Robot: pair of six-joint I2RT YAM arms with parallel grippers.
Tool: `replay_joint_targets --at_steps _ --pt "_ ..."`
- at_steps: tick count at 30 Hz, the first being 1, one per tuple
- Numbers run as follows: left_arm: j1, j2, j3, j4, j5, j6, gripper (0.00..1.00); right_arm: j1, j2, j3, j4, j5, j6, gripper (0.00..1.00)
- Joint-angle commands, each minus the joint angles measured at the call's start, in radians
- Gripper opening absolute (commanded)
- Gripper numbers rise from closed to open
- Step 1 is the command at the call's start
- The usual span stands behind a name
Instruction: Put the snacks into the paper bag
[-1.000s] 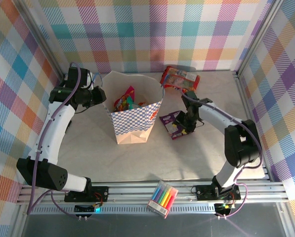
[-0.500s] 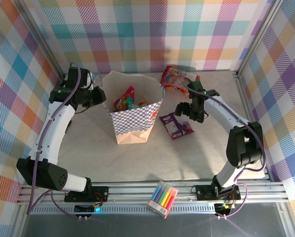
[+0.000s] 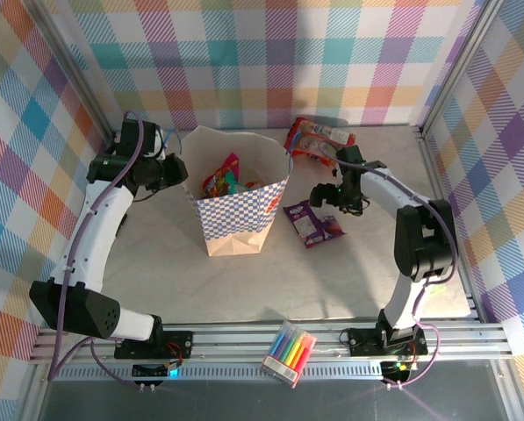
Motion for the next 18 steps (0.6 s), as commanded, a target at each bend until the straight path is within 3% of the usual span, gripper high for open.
replay_joint_targets --at_steps 1,18 --pt "0.008 -0.013 0.007 -0.026 -0.009 0.000 0.23 0.001 0.030 0.010 0.021 -0.049 -0.040 1.00" --pt "0.008 -0.004 0.012 -0.032 -0.018 0.001 0.23 0.003 0.118 -0.006 0.009 -0.052 -0.048 0.95"
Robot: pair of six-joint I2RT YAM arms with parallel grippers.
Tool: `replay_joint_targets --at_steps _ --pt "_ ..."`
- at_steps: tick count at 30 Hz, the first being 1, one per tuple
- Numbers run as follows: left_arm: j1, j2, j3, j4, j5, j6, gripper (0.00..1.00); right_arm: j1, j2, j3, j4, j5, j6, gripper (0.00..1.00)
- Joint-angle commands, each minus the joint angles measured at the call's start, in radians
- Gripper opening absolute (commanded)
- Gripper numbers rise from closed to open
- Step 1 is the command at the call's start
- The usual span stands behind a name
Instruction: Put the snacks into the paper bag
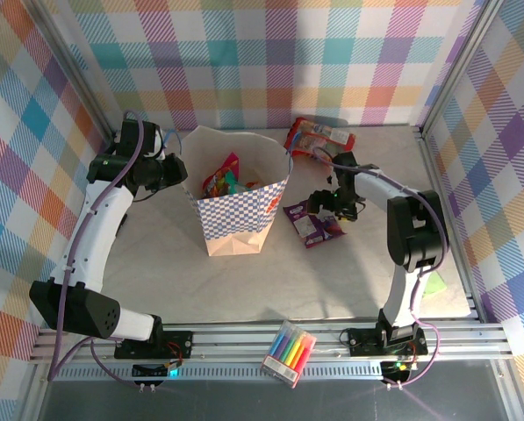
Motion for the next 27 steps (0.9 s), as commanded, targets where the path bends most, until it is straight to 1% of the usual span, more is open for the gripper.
replay_joint_targets --at_steps 1,9,13,18,25,27 --pt "0.007 -0.004 0.013 -0.031 -0.007 0.001 0.23 0.003 0.024 -0.011 -0.006 -0.014 -0.022 0.94" --pt "0.008 -0.005 0.013 -0.033 -0.007 -0.001 0.23 0.004 0.027 -0.040 -0.003 -0.007 -0.002 0.91" --pt "0.007 -0.009 0.010 -0.033 -0.006 -0.002 0.23 0.006 0.029 -0.047 -0.009 0.024 0.010 0.88" --pt "0.008 -0.014 0.008 -0.036 -0.007 -0.002 0.23 0.007 0.033 -0.057 -0.016 0.041 0.020 0.81" --pt "0.008 -0.012 0.013 -0.034 -0.007 -0.002 0.23 0.007 0.030 -0.063 -0.024 0.053 0.041 0.65" --pt "0.007 -0.012 0.013 -0.034 -0.005 -0.001 0.23 0.007 0.028 -0.068 -0.024 0.054 0.045 0.56"
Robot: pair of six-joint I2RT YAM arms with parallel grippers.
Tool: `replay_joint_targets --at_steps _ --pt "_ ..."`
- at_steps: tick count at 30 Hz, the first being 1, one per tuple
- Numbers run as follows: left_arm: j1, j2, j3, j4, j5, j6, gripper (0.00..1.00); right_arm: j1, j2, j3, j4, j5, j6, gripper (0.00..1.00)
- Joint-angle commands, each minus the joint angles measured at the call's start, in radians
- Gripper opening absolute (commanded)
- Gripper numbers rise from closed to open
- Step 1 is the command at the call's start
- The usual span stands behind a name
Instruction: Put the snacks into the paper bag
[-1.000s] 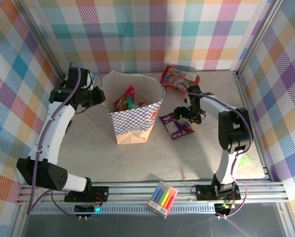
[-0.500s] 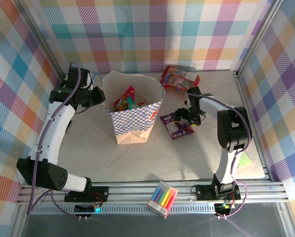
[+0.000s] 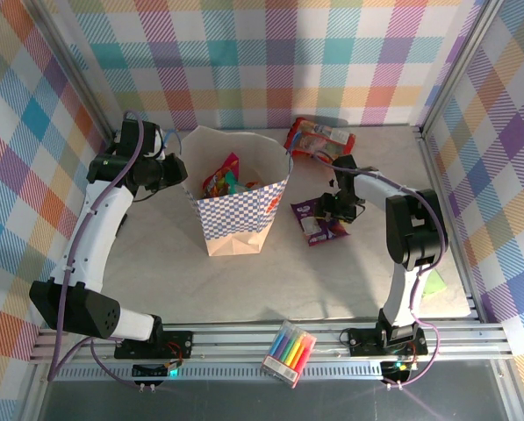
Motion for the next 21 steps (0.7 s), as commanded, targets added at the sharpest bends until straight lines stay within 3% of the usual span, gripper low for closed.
replay_joint_targets --at_steps 1,6,16,21 --pt "0.008 -0.012 0.013 -0.034 -0.005 -0.002 0.23 0.007 0.015 -0.041 -0.042 0.015 0.016 0.54" --pt "0.007 -0.013 0.011 -0.035 -0.004 0.000 0.23 0.006 -0.001 -0.046 -0.044 0.020 0.032 0.50" --pt "0.008 -0.018 0.013 -0.031 0.001 0.002 0.24 0.005 -0.085 -0.038 -0.083 0.056 0.087 0.29" --pt "0.008 -0.016 0.013 -0.029 -0.001 0.003 0.24 0.005 -0.116 -0.019 -0.113 0.064 0.101 0.24"
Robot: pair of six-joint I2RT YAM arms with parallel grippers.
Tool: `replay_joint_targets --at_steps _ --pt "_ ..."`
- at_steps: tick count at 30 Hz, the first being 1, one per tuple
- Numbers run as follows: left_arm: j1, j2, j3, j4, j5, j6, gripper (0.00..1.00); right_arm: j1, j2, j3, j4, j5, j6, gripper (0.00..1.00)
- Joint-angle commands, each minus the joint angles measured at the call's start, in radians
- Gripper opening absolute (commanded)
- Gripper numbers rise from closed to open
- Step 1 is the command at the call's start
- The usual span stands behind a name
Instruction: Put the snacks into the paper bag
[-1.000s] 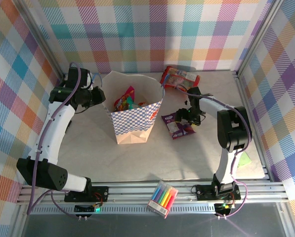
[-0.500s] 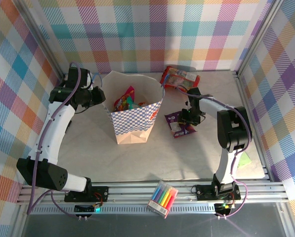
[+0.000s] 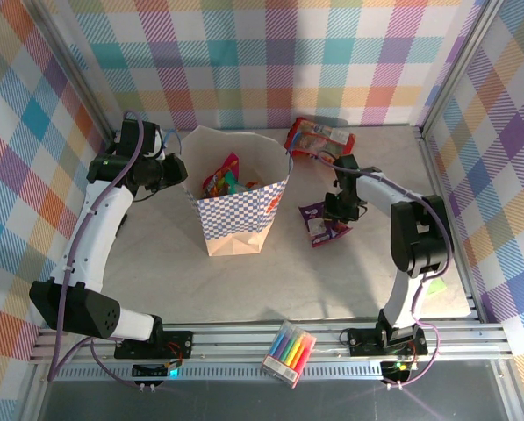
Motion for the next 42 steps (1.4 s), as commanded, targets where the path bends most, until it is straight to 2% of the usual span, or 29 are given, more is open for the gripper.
replay_joint_targets --at_steps 1,25,42 --pt "0.007 -0.016 0.014 -0.028 0.002 0.004 0.24 0.002 -0.044 0.009 -0.065 0.022 0.021 0.24" --pt "0.008 -0.002 0.040 -0.011 0.034 0.010 0.24 0.002 -0.346 0.229 -0.246 0.056 0.081 0.21" --pt "0.008 0.002 0.032 0.022 0.060 -0.003 0.24 0.013 -0.527 0.322 -0.164 0.025 0.105 0.21"
